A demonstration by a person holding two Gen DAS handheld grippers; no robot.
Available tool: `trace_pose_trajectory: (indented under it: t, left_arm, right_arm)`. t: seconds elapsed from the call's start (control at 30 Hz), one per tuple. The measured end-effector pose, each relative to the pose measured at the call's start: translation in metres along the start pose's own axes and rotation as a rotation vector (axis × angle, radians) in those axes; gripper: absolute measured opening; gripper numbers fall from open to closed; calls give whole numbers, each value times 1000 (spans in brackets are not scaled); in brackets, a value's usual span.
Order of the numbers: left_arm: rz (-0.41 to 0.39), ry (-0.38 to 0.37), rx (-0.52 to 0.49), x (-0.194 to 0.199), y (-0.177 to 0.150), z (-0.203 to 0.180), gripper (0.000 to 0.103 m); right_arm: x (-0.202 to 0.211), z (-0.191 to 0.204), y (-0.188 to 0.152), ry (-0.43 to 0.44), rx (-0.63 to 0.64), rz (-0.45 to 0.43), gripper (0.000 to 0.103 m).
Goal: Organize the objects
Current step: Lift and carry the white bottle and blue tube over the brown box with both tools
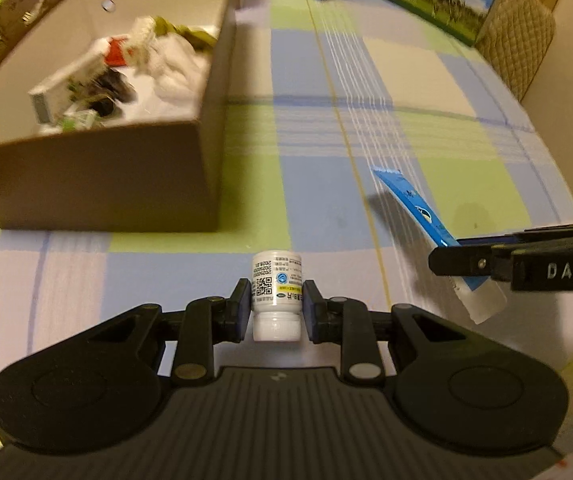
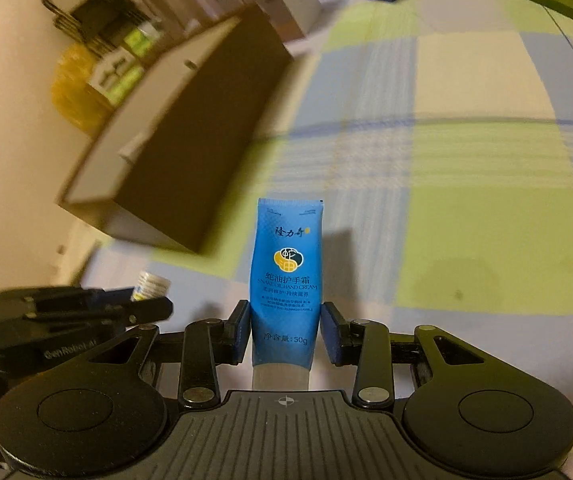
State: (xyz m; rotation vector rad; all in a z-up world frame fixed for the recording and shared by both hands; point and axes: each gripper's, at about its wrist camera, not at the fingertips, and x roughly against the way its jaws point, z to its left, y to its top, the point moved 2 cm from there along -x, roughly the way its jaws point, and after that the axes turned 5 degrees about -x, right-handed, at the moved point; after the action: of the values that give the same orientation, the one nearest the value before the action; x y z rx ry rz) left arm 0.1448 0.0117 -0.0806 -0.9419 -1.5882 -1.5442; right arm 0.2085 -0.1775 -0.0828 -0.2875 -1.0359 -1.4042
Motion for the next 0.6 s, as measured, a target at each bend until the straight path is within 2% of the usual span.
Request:
trace_pose_trajectory:
  t: [0.17, 0.37, 0.47, 0.6]
  left_arm:
    - [-73, 20, 36, 38, 8, 22, 22]
    - [-164, 59, 81, 73, 26, 53, 22]
    - [-198, 87, 94, 81, 39, 72, 22]
    - [-210, 120, 111, 81, 55, 98, 22]
  right_arm:
    - [9, 38, 19, 114, 10, -37, 34]
    - [-4, 87, 42, 222, 30, -47, 34]
    - [-18, 110, 56, 245, 42, -54, 34]
    - [-41, 130, 72, 230, 52, -62, 34]
